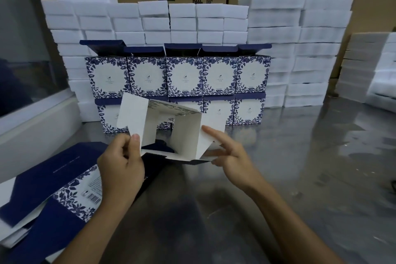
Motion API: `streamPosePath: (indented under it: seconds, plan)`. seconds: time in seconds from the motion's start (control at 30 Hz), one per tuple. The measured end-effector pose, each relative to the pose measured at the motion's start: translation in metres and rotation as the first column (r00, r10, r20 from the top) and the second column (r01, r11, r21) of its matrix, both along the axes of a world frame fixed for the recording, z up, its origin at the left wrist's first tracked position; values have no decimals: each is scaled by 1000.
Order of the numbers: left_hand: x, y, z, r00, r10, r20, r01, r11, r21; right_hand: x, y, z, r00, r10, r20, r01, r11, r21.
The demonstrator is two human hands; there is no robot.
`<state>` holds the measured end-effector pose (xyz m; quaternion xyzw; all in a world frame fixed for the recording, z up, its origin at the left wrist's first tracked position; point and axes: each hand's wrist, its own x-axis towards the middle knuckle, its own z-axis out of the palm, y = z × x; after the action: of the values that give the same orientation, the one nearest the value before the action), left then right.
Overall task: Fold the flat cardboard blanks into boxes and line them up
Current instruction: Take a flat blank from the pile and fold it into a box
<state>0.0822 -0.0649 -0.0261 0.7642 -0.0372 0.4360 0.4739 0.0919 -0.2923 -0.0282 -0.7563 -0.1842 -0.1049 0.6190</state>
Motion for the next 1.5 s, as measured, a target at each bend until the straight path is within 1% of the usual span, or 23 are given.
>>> streamPosePath:
  seconds: [0.1,0.13,0.17,0.2,0.27,0.3,0.47,0.57,0.67,0.77,0.83,0.93,1.0,1.07,1.17,1.23,1.27,1.33,1.43,1.5]
  plan:
    - [1,-1,-1,1000,-17,-6,18,1000,7,0,-3,-7,997,75,6,-72,971,-227]
    - [1,-2,-1,1000,-29,-4,29,999,15,-1,-1,-8,997,71,-6,-70,962,-263]
    - [0,-3,-1,999,-38,-2,38,999,29,-1,2,-9,999,38,-5,-38,969,-244]
    - [0,-5,-1,999,-48,0,48,998,45,0,5,-11,1000,-12,21,15,984,-177]
    - [-2,-8,-2,997,-77,-1,77,993,86,1,7,-9,979,-159,126,164,986,-31]
    - [-3,-9,-3,996,-90,-5,90,989,116,1,6,-9,960,-223,167,225,974,5]
    - [-9,-15,-6,991,-115,-71,130,953,274,-1,7,-7,876,-424,229,417,905,80]
    - [-9,-16,-9,989,-95,-114,129,931,341,-3,11,-7,834,-495,245,483,869,113]
    - [-9,-17,-9,990,-72,-119,108,937,331,-3,13,-7,808,-523,271,499,853,156]
    - [-10,-20,-7,991,-98,-91,122,944,307,-1,16,-12,756,-549,356,534,832,148]
    - [-9,-22,-8,990,-107,-90,128,955,267,-2,20,-16,744,-582,328,574,808,132]
    - [-9,-26,-10,983,-118,-138,141,974,176,-2,25,-20,742,-624,244,615,779,121]
    - [-10,-29,-11,981,-125,-151,144,982,121,-2,28,-20,791,-586,176,584,809,71]
    - [-12,-32,-11,979,-128,-161,142,987,78,-4,34,-21,866,-491,92,495,869,-24]
    - [-11,-37,-14,961,-151,-232,159,987,19,-10,44,-27,967,-253,9,251,954,-163]
    - [-12,-40,-15,957,-156,-243,168,985,30,-15,50,-30,996,-88,-13,83,973,-214]
    - [-13,-42,-15,962,-141,-235,154,987,39,-16,51,-31,999,-45,-11,41,976,-214]
    - [-14,-43,-13,963,-135,-232,144,989,22,-17,52,-29,1000,-28,-3,27,983,-182]
    - [-14,-44,-14,947,-184,-264,183,983,-31,-18,50,-25,998,-14,-64,7,995,-102]
    - [-14,-45,-16,936,-217,-276,215,976,-39,-19,49,-24,995,-16,-103,7,996,-91]
